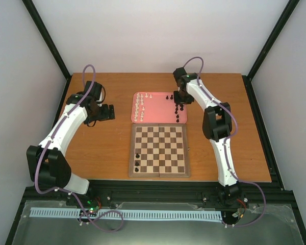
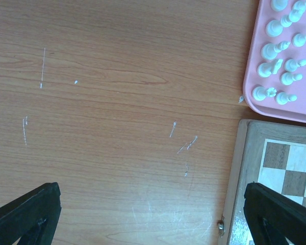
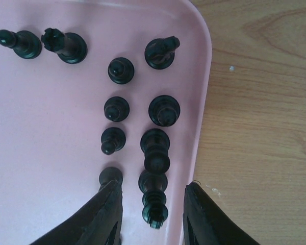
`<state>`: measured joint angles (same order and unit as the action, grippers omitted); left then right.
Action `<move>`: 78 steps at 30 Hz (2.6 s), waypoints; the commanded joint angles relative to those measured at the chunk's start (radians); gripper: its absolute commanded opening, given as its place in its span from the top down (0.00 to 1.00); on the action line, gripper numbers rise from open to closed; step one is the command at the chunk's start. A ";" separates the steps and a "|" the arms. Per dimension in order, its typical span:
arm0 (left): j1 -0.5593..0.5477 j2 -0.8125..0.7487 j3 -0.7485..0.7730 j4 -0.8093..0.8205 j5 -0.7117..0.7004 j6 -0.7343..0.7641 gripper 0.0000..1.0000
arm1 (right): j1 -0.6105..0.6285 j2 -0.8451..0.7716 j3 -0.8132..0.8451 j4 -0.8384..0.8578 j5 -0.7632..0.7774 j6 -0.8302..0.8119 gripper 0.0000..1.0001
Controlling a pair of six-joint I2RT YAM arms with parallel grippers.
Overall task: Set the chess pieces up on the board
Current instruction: Pick up the chess piece from the storage box.
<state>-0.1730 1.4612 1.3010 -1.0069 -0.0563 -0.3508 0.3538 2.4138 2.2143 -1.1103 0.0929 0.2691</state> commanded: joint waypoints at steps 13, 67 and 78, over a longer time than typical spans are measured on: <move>0.003 0.024 0.058 0.017 -0.005 0.015 0.00 | -0.010 0.053 0.040 -0.031 0.019 0.000 0.69; 0.003 -0.019 0.028 0.023 -0.001 0.006 0.00 | -0.008 -0.097 -0.088 -0.026 -0.018 0.008 0.88; 0.003 -0.045 0.000 0.029 0.003 0.015 0.00 | 0.025 -0.228 -0.162 -0.075 -0.021 -0.011 0.88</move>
<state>-0.1730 1.4494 1.3121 -0.9897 -0.0563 -0.3511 0.3576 2.2601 2.0766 -1.1435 0.0692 0.2699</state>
